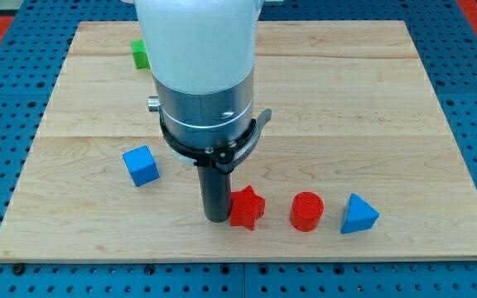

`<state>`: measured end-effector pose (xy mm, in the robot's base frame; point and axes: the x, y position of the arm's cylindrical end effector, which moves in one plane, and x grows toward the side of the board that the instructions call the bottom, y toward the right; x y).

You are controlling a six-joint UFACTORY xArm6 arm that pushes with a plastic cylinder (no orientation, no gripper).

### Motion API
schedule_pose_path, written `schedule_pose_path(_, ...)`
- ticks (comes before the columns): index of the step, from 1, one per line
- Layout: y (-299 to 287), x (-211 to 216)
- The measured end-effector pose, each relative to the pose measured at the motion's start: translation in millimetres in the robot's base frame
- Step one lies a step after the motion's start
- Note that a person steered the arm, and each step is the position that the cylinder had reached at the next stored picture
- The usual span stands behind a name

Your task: Keep the blue cube to the left of the red star

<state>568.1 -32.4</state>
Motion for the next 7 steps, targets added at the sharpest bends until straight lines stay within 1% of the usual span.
schedule_pose_path(1, -42, 0)
schedule_pose_path(2, -139, -21)
schedule_pose_path(3, -197, -76)
schedule_pose_path(4, -162, -121)
schedule_pose_path(5, -129, -103)
schedule_pose_path(6, -107, -74)
schedule_pose_path(7, -95, -61)
